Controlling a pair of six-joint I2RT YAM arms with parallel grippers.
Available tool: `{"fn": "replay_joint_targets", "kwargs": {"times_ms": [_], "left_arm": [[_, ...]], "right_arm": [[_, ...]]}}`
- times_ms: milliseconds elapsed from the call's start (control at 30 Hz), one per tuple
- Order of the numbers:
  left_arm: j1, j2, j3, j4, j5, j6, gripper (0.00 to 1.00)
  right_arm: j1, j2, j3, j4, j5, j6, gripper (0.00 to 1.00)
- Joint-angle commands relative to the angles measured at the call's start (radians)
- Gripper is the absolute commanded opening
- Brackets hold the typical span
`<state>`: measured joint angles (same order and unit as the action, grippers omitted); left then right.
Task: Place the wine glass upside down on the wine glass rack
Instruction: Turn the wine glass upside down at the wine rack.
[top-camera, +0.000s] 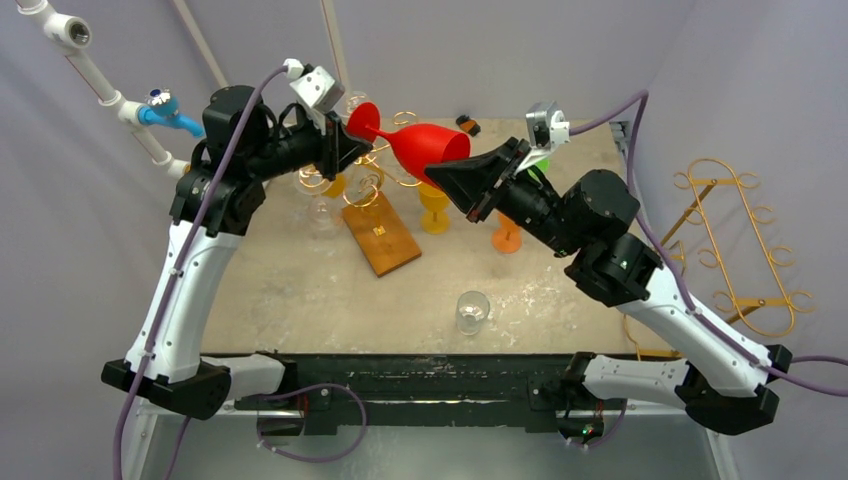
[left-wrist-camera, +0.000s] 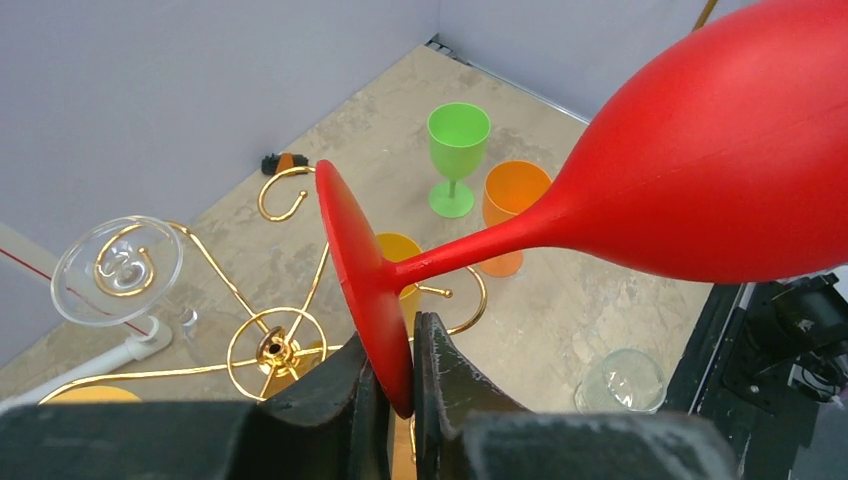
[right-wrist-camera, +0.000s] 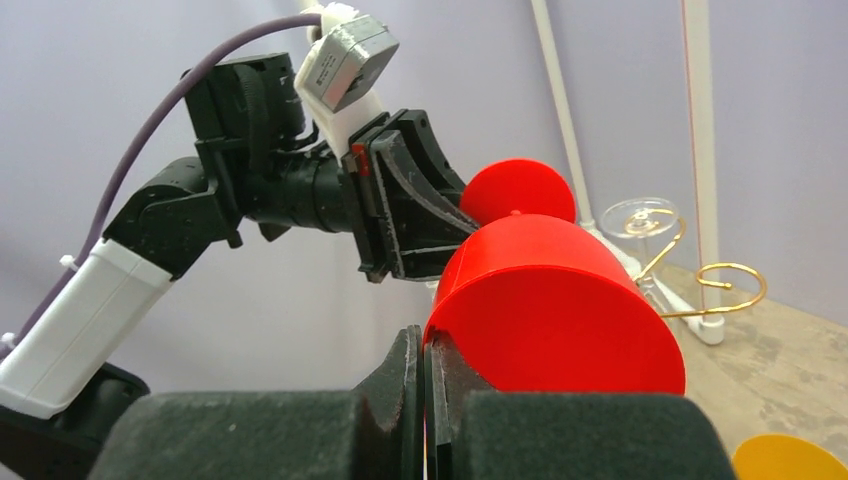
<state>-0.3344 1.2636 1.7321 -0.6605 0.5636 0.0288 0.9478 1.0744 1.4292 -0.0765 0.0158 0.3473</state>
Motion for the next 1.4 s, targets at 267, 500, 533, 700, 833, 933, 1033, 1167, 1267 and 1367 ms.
{"fn": "replay_joint_targets", "kwargs": {"times_ms": [267, 500, 533, 700, 833, 933, 1033, 1167, 1267, 1367], "left_arm": [[0.001, -0.076, 0.031, 0.043, -0.049, 0.365, 0.0], [0.001, -0.19, -0.093, 0.154, 0.006, 0.574, 0.0], [0.001, -0.197, -0.102, 0.155, 0.018, 0.599, 0.0], [0.001, -0.25, -0.164, 0.178, 0.092, 0.751, 0.0], [0.001, -0.303, -0.229, 0.215, 0.158, 0.863, 0.0], [0.001, -0.323, -0.243, 0.197, 0.186, 0.946, 0.0], [0.001, -0.349, -0.266, 0.2, 0.202, 1.016, 0.0], [0.001, -0.376, -0.296, 0.203, 0.215, 1.069, 0.0], [0.001, -0.379, -0.31, 0.202, 0.217, 1.088, 0.0], [0.001, -0.372, -0.315, 0.212, 0.203, 1.084, 0.0]], "right_arm": [[-0.001, -0.066, -0.031, -0.141, -0.126, 0.059, 0.97], [0.0, -0.088, 0.035, -0.44, -0.061, 0.003, 0.99], [-0.001, -0.083, 0.049, -0.463, -0.059, -0.005, 0.99], [0.0, -0.029, 0.106, -0.409, -0.154, -0.011, 0.99], [0.0, 0.07, 0.139, -0.331, -0.303, 0.008, 0.99], [0.0, 0.142, 0.151, -0.291, -0.375, 0.022, 0.99], [0.0, 0.187, 0.146, -0.257, -0.417, 0.037, 0.99], [0.001, 0.213, 0.105, -0.192, -0.464, 0.066, 0.99], [0.005, 0.228, 0.081, -0.149, -0.489, 0.081, 0.99], [0.012, 0.234, 0.051, -0.111, -0.493, 0.097, 0.99]]}}
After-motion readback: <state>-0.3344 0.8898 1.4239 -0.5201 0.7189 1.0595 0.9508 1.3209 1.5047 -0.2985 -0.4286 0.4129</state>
